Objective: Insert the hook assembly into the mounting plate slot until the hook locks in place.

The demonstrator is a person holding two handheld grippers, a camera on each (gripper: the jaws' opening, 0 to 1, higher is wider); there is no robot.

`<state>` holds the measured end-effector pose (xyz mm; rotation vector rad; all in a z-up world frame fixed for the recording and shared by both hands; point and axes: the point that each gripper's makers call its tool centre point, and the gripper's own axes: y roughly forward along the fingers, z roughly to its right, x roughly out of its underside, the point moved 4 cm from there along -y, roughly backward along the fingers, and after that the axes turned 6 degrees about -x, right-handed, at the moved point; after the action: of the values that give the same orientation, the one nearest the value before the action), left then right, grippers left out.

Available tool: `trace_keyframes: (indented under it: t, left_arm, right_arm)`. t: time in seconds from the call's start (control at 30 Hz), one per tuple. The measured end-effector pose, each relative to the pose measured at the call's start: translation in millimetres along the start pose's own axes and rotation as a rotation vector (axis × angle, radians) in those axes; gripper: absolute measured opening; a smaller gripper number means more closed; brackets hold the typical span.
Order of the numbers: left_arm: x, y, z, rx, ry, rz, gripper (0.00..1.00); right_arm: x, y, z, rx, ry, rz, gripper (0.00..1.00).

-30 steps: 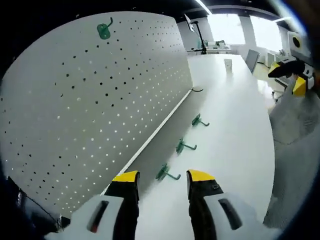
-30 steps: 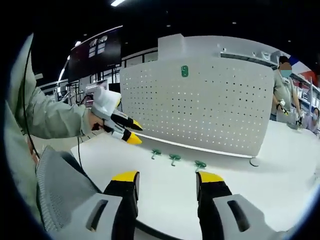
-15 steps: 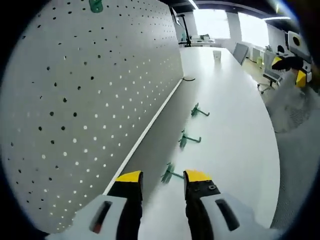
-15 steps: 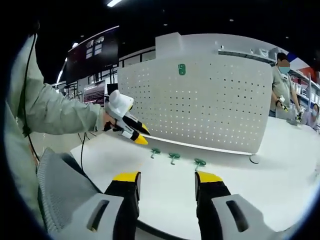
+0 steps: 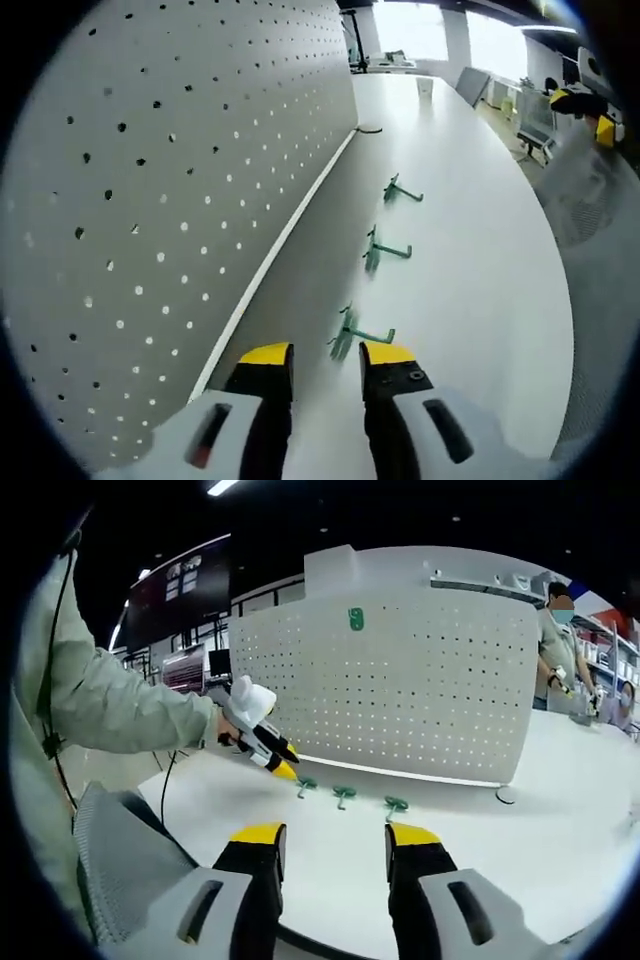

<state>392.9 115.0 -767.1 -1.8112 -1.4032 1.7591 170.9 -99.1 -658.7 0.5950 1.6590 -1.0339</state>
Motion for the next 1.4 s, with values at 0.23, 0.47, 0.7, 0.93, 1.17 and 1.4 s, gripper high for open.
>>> trace_keyframes:
  t: [0.23, 0.47, 0.7, 0.93, 1.17, 1.4]
  left_arm:
    - [2.2, 10.2, 4.3, 0.029, 0.005, -0.018, 0.25]
    - [3.8, 19.6, 1.3, 0.035, -0.004, -0.03, 0.24]
    - [6.3, 25.3, 2.2, 0.05, -0.018, -0.036, 0.21]
    - [6.9, 29.1, 3.3, 0.078, -0.069, -0.025, 0.19]
    - [4.7, 30.0, 7.0, 0.085, -0.069, -0.018, 0.15]
    - [1.3, 34.0, 10.7, 0.07, -0.098, -0.006, 0.06]
  right_arm:
    - [-0.6, 0.1, 1.6, 0.007, 0.006, 0.002, 0.38]
    - [-0.4, 0.0, 2.3, 0.011, 0.011, 0.001, 0.38]
    - [-0.1, 0.2, 3.0, 0.017, 0.011, -0.001, 0.37]
    - [0.6, 0.9, 3.2, 0.02, 0.008, -0.006, 0.37]
    - [0.7, 1.2, 3.6, 0.022, 0.008, -0.009, 0.37]
    - [0.8, 1.3, 3.6, 0.021, 0.008, -0.009, 0.37]
